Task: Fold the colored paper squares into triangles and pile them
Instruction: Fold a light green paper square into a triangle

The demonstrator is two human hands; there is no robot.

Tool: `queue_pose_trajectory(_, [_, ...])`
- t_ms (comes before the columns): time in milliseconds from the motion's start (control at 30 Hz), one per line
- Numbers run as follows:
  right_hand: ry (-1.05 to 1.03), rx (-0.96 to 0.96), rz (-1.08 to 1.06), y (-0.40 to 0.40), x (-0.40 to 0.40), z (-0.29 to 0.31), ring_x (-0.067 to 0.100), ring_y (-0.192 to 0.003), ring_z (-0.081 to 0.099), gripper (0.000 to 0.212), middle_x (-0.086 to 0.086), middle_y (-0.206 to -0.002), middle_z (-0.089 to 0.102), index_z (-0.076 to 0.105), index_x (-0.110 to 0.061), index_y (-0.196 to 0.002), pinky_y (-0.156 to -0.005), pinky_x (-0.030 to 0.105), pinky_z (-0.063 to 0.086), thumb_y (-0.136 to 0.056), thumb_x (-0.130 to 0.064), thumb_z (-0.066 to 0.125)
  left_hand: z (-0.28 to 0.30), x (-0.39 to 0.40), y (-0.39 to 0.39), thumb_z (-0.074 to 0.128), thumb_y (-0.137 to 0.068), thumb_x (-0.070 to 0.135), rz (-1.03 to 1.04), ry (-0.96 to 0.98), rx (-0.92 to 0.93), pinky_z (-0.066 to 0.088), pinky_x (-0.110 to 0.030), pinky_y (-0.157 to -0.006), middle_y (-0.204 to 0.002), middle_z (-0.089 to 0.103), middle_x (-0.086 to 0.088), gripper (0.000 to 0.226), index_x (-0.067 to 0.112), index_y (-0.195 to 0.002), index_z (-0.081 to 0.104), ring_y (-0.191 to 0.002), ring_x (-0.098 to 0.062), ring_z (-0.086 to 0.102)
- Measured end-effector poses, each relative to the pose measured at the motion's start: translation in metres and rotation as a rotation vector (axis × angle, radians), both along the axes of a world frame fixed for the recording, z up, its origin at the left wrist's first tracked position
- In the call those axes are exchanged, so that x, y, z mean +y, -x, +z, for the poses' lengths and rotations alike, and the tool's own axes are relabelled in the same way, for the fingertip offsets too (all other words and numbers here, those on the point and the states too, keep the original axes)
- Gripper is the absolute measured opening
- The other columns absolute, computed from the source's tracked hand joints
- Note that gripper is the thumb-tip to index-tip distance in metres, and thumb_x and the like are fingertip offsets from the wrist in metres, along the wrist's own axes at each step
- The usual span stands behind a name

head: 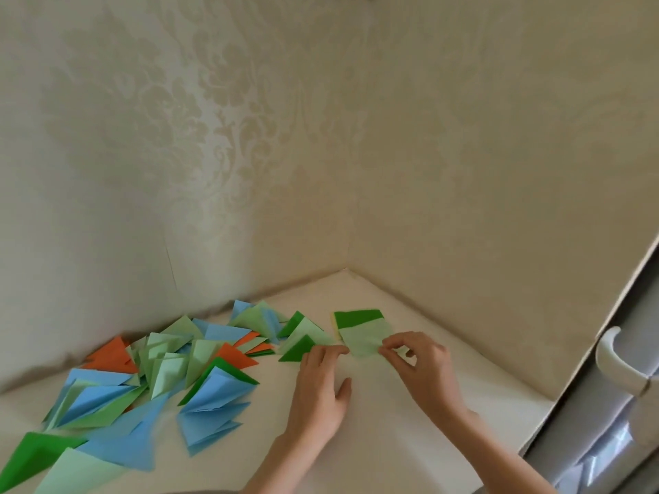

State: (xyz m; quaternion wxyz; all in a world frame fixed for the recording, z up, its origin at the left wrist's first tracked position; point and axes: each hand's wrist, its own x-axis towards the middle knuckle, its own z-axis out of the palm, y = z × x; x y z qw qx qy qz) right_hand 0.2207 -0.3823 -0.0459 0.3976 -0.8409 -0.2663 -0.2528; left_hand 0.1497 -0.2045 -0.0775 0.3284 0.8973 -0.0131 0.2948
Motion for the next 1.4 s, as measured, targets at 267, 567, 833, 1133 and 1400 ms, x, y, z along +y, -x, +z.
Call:
queue_pose_trajectory(267, [0.194,0.104,0.020,0.026,-0.012,-0.031,0.002,-0.081,0.060,0.024,-0.023,-0.080,0.067,0.069,-0.032,-0.076,-0.073,0.034,0.050,-0.076,-0.054,0.060,-0.012,-0.012,-0.001,0.063,-0.078,0.038,-0.143,-0.102,-0.012,0.039,-0.016,-0.085,-0.102,0.050,0.012,0.024,0.026,-0.099,0.065,-0.095,-0.006,0.046])
queue_pose_trajectory(567, [0.109,0.358,0.097,0.024,-0.019,-0.028,-0.007,-0.091,0.058,0.023,-0.023,-0.090,0.066,0.069,-0.034,-0.093,-0.080,0.006,0.041,-0.074,-0.042,0.078,-0.014,-0.005,-0.010,0.057,-0.083,0.048,-0.184,-0.163,0.089,0.035,-0.023,-0.087,-0.101,0.056,0.019,0.024,0.030,-0.093,0.070,-0.098,-0.004,0.046])
queue_pose_trajectory(833, [0.045,0.439,0.055,0.022,-0.012,-0.027,-0.001,-0.088,0.058,0.024,-0.014,-0.083,0.066,0.064,-0.032,-0.099,-0.073,0.007,0.041,-0.078,-0.038,0.076,-0.010,-0.021,-0.020,0.060,-0.086,0.046,-0.055,-0.134,0.152,0.032,-0.026,-0.079,-0.094,0.050,0.015,0.018,0.028,-0.087,0.063,-0.094,-0.009,0.045])
queue_pose_trajectory(1133, [0.125,0.433,-0.009,0.020,-0.009,-0.032,-0.001,-0.089,0.055,0.029,-0.019,-0.085,0.062,0.061,-0.038,-0.100,-0.070,0.008,0.041,-0.076,-0.039,0.076,-0.016,-0.025,-0.021,0.064,-0.081,0.047,0.032,-0.127,0.164,0.033,-0.026,-0.076,-0.091,0.049,0.017,0.016,0.033,-0.080,0.058,-0.091,-0.009,0.045])
queue_pose_trajectory(1400, [0.171,0.499,0.011,0.017,-0.007,-0.024,-0.004,-0.085,0.053,0.027,-0.018,-0.090,0.060,0.058,-0.041,-0.099,-0.072,0.007,0.039,-0.078,-0.039,0.074,-0.016,-0.024,-0.019,0.066,-0.081,0.047,0.018,-0.098,0.187,0.027,-0.022,-0.077,-0.093,0.049,0.019,0.013,0.036,-0.086,0.060,-0.095,-0.005,0.044])
